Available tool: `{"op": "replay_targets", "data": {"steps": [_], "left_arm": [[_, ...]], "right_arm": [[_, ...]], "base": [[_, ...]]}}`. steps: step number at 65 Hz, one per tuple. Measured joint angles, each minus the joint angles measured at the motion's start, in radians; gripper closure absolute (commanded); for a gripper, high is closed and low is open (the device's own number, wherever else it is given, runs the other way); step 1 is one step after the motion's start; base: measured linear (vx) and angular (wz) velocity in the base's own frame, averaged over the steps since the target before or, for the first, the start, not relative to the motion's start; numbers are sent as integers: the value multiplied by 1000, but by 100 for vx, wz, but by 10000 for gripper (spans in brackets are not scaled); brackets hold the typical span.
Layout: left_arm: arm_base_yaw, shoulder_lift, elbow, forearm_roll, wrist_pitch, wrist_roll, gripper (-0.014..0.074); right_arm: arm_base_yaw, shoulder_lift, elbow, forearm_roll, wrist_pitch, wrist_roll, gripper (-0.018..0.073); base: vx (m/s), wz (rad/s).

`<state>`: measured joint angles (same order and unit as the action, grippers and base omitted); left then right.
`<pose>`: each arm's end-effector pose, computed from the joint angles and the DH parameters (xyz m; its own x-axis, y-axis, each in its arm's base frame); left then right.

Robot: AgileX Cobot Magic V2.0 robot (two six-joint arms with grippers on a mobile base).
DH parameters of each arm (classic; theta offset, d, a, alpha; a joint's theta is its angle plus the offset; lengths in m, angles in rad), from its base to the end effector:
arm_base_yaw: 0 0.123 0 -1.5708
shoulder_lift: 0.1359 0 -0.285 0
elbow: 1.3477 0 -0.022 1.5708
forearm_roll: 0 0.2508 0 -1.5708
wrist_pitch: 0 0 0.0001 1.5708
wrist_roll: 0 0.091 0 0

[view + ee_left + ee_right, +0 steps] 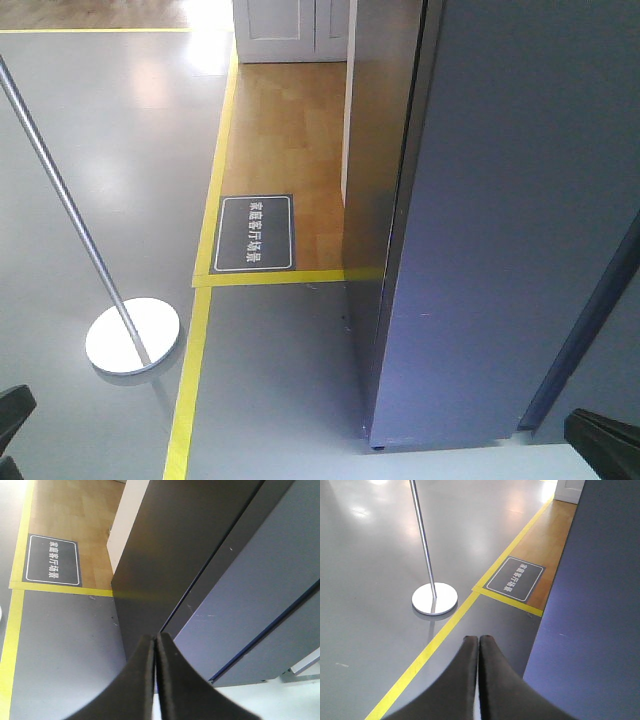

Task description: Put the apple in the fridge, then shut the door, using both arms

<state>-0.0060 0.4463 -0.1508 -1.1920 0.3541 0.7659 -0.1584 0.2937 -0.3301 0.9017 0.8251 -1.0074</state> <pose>0.0928 -0.0300 0.2203 -0.4316 -0.3692 -0.8230 0.1516 0.8697 -0.4697 0.0610 0.0434 0.2609 -0.3143 -0.1930 -0.9295 -0.4931 0.8699 -0.0140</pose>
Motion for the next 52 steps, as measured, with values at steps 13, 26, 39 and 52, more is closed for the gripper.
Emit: {"op": "replay_targets", "data": {"steps": [13, 26, 39, 52], "left_arm": [[0, 0, 0, -1, 0, 0, 602], [0, 0, 0, -1, 0, 0, 602], [0, 0, 0, -1, 0, 0, 602], [0, 0, 0, -1, -2, 0, 602]], "right_arm": [[0, 0, 0, 4, 10, 0, 562], [0, 0, 0, 5, 11, 0, 562], [0, -3, 0, 5, 11, 0, 562], [0, -3, 0, 5, 11, 0, 562]], "base": [[0, 0], [0, 0], [0, 0], [0, 0]]}}
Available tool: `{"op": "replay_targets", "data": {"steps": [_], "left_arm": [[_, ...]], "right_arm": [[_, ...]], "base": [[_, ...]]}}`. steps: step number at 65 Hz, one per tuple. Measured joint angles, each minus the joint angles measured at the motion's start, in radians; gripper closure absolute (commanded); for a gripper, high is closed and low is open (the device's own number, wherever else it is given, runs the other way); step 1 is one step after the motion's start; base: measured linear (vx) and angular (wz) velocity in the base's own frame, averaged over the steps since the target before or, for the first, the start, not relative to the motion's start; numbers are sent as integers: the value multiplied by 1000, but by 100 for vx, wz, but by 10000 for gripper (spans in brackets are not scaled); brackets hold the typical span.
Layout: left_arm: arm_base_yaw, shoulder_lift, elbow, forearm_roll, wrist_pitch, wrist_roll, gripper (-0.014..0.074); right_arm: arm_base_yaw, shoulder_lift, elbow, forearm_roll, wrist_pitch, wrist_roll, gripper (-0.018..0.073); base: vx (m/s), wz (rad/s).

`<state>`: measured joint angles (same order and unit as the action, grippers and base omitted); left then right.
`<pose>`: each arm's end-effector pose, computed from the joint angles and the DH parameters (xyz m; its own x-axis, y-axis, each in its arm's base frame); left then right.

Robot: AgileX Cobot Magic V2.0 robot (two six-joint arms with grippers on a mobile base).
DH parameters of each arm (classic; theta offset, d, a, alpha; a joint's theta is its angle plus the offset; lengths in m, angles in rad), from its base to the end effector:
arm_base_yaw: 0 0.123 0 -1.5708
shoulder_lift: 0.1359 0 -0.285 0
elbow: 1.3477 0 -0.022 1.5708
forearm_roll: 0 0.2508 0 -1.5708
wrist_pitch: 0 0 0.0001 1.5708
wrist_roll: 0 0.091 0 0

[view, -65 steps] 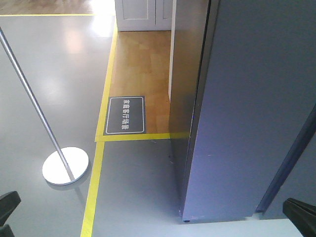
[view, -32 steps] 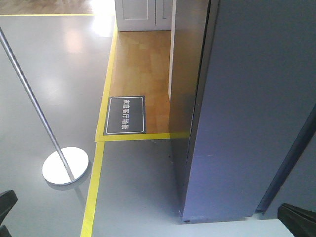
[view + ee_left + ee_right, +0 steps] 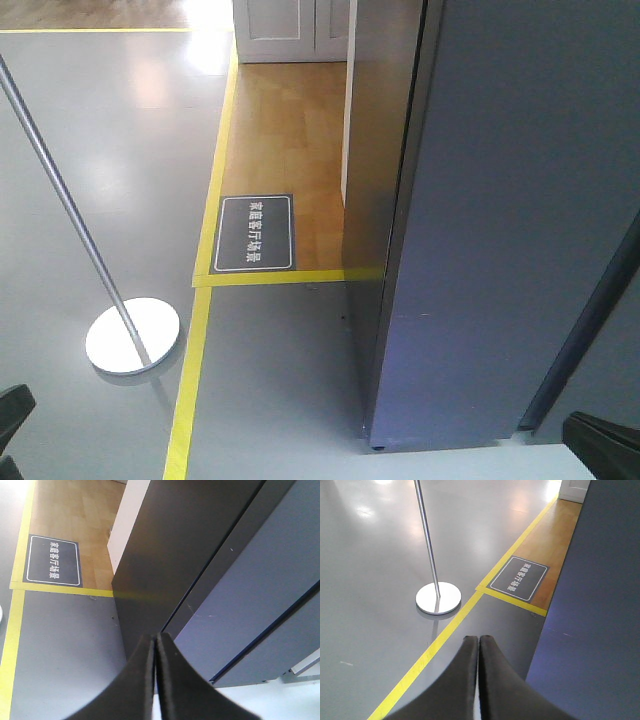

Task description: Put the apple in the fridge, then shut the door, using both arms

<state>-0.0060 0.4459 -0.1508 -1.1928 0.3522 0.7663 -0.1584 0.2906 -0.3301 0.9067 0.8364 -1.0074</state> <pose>0.0928 -0.0298 0.2204 -0.4300 -0.3700 -0.8235 0.1507 0.8700 -0.4695 0.0600 0.0443 0.2608 -0.3154 -0.1919 -0.9293 -0.5013 0.8652 -0.0085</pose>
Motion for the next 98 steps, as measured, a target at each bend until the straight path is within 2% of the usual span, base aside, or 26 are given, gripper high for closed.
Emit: {"op": "replay_targets", "data": {"steps": [14, 20, 23, 28, 40, 46, 49, 56, 68, 76, 82, 90, 98], "left_arm": [[0, 0, 0, 0, 0, 1, 602], [0, 0, 0, 32, -7, -36, 602], [0, 0, 0, 87, -14, -87, 602], [0, -7, 0, 234, -21, -209, 602], [0, -96, 0, 613, -66, -608, 602], [0, -173, 0, 791, -70, -728, 602], [0, -206, 5, 848, -72, -760, 602], [0, -300, 44, 937, -88, -786, 602], [0, -444, 167, 973, -137, -807, 602], [0, -457, 174, 1046, -123, -833, 602], [0, -457, 174, 1138, -124, -888, 602], [0, -457, 174, 1269, -127, -1023, 602], [0, -457, 174, 1339, -127, -1119, 602]], "right_arm": [[0, 0, 0, 0, 0, 0, 562], [0, 0, 0, 0, 0, 0, 562], [0, 0, 0, 0, 0, 0, 562], [0, 0, 0, 0, 0, 0, 562], [0, 0, 0, 0, 0, 0, 562], [0, 0, 0, 0, 0, 0, 562], [0, 0, 0, 0, 0, 0, 562], [0, 0, 0, 0, 0, 0, 562], [0, 0, 0, 0, 0, 0, 562], [0, 0, 0, 0, 1, 0, 562], [0, 0, 0, 0, 2, 0, 562], [0, 0, 0, 0, 2, 0, 562], [0, 0, 0, 0, 2, 0, 562]], "base": [[0, 0], [0, 0], [0, 0], [0, 0], [0, 0], [0, 0], [0, 0], [0, 0], [0, 0], [0, 0], [0, 0], [0, 0], [0, 0]]}}
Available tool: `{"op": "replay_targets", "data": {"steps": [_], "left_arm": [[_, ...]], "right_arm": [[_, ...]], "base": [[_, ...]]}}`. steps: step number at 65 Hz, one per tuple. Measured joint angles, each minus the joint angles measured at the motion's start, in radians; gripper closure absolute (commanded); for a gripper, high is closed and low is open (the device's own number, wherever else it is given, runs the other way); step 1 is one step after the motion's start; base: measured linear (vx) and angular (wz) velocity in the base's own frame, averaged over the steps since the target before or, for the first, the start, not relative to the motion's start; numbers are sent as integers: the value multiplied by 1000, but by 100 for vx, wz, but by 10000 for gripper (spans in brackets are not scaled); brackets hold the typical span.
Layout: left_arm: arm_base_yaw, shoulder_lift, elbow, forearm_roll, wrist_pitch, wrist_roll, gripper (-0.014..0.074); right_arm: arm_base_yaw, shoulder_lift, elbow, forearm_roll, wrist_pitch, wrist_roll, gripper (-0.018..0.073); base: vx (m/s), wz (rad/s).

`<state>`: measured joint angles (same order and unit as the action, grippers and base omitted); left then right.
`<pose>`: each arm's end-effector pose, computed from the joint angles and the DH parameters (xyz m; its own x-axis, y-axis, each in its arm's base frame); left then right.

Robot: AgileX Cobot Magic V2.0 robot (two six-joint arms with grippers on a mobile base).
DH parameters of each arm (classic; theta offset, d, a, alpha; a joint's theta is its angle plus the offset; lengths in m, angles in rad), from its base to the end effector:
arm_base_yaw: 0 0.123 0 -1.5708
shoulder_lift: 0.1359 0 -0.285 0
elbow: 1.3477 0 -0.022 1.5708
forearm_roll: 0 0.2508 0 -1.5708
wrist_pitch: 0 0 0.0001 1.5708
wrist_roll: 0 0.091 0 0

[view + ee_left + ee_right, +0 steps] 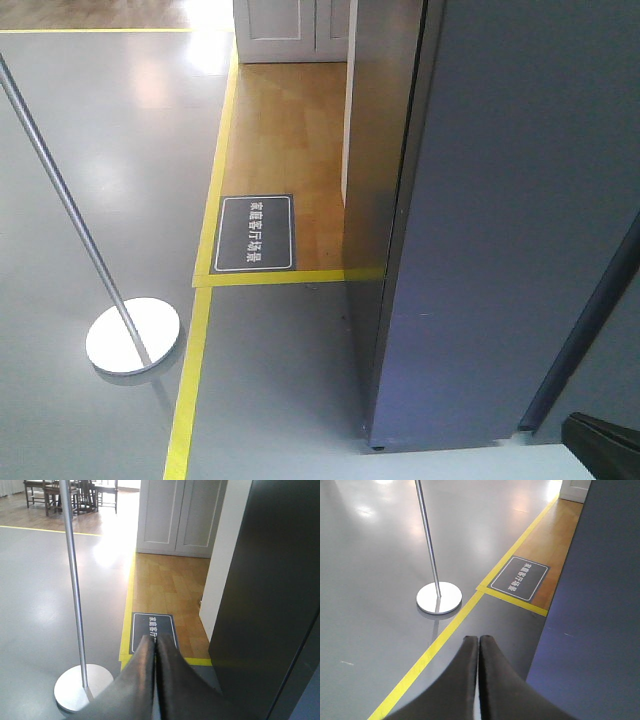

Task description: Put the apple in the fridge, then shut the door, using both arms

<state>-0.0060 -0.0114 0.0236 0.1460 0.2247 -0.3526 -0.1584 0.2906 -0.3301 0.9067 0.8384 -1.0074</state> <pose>0.0556 0.0026 0.1857 -0.1382 -0.2077 -0.9684 -0.0561 0.9778 -0.2018 0.0599 0.0445 0.2607 -0.3163 -0.1924 -0.9289 -0.5027 0.8644 -0.0079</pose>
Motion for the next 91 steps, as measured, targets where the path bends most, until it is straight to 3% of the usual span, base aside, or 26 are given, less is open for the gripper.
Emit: {"op": "replay_targets", "data": {"steps": [12, 91], "left_arm": [[0, 0, 0, 16, 0, -30, 602], [0, 0, 0, 19, 0, -37, 602]], "right_arm": [[0, 0, 0, 0, 1, 0, 562], [14, -8, 0, -26, -43, 14, 562]], "base": [[0, 0], [0, 0]]}}
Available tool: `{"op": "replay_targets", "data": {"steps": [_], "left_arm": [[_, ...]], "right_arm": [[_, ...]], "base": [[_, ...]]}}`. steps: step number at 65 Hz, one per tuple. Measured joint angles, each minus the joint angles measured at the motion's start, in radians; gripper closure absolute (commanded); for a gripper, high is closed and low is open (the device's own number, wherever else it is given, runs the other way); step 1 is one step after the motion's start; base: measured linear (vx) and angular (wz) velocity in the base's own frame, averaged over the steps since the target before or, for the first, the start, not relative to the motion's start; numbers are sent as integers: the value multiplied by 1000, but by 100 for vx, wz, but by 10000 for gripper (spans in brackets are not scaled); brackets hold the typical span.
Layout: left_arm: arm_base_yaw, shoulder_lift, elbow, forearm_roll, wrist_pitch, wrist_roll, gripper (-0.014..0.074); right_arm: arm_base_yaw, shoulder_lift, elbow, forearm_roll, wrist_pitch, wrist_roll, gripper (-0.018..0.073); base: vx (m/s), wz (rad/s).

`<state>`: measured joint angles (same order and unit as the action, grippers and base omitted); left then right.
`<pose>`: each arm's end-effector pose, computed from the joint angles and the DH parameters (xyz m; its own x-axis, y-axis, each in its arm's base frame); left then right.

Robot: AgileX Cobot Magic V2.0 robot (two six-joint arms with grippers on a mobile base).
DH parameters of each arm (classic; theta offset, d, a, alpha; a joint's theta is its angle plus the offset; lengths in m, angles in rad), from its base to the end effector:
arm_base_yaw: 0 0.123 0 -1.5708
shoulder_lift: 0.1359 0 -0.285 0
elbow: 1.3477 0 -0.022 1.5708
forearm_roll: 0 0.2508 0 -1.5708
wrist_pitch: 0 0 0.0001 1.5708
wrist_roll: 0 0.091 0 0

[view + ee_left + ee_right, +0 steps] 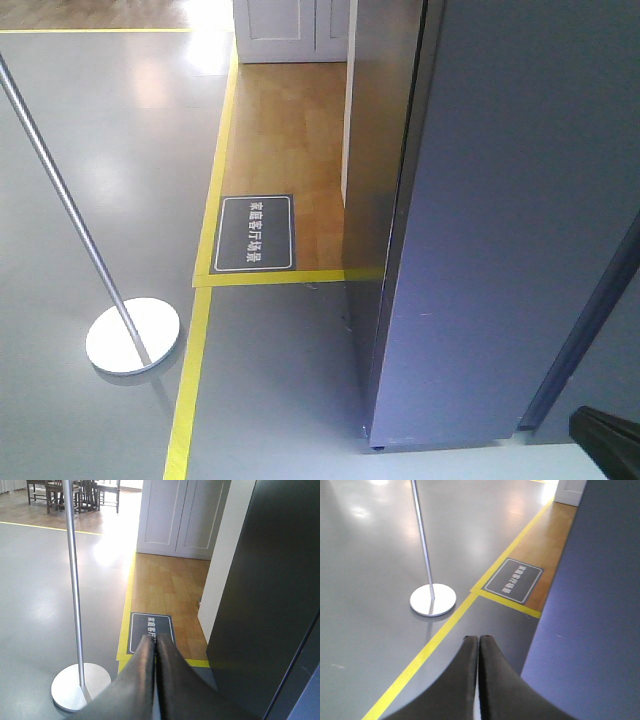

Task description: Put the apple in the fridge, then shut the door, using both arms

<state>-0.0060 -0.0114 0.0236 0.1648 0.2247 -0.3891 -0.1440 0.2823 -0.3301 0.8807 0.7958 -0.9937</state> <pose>0.0556 0.0030 0.1857 -0.1356 -0.2254 -0.9648 -0.0625 0.9738 -0.2188 0.0604 0.0420 0.2618 -0.2981 -0.1984 -0.9337 -0.4787 0.8773 -0.0336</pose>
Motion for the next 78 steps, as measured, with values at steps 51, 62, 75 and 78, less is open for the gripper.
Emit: {"op": "replay_targets", "data": {"steps": [51, 62, 75, 78], "left_arm": [[0, 0, 0, 1, -1, 0, 602], [0, 0, 0, 1, -1, 0, 602], [0, 0, 0, 1, -1, 0, 602], [0, 0, 0, 1, -1, 0, 602]], "right_arm": [[142, -286, 282, -627, -379, 848, 562], [142, -294, 356, -794, -541, 1076, 562], [142, -294, 359, -935, -684, 1117, 562], [142, -294, 359, -956, -716, 1117, 562]], "base": [[0, 0], [0, 0], [0, 0], [0, 0]]}}
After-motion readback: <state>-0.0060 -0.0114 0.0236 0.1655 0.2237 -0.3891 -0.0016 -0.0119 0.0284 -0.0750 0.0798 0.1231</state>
